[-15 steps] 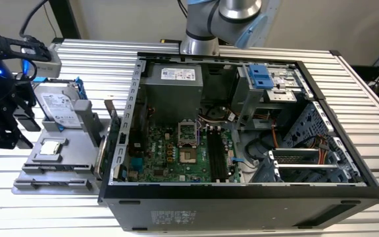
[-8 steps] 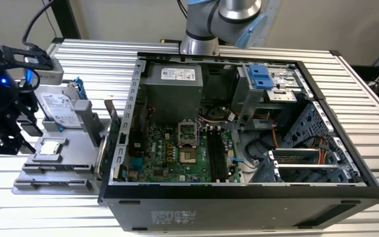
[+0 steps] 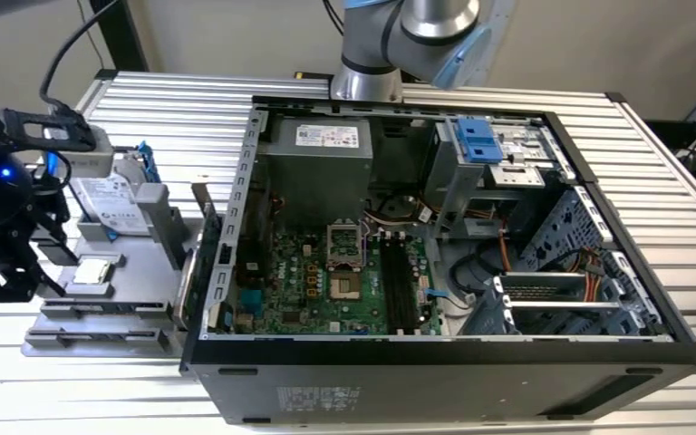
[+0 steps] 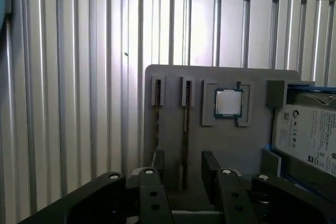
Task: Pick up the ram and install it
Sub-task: 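Pick up the ram and move it above insertion slot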
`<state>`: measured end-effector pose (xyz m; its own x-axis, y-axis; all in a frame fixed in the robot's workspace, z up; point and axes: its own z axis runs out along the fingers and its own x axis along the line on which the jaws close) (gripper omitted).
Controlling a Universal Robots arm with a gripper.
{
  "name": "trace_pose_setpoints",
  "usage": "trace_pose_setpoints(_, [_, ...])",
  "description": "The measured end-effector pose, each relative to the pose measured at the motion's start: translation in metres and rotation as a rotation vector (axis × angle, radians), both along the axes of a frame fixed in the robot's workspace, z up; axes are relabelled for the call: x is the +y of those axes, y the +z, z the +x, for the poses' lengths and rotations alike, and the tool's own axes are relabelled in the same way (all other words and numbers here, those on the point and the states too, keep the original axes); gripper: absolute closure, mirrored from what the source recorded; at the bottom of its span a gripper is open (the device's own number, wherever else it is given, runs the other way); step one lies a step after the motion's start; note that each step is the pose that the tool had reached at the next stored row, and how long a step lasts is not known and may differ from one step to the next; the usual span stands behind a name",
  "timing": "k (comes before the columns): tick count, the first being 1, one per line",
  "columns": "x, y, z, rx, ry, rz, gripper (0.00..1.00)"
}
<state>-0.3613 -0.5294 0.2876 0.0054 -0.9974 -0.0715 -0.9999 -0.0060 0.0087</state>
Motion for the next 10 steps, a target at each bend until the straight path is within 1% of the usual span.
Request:
trace_pose_setpoints(4, [-0.0028,-0.0072,-0.0023,-0.0037,0.0,-0.0001,0.0])
trace_pose_setpoints(10, [-0.0054,-0.0182,-0.0046,-0.0075,0.0,0.0001,0.0])
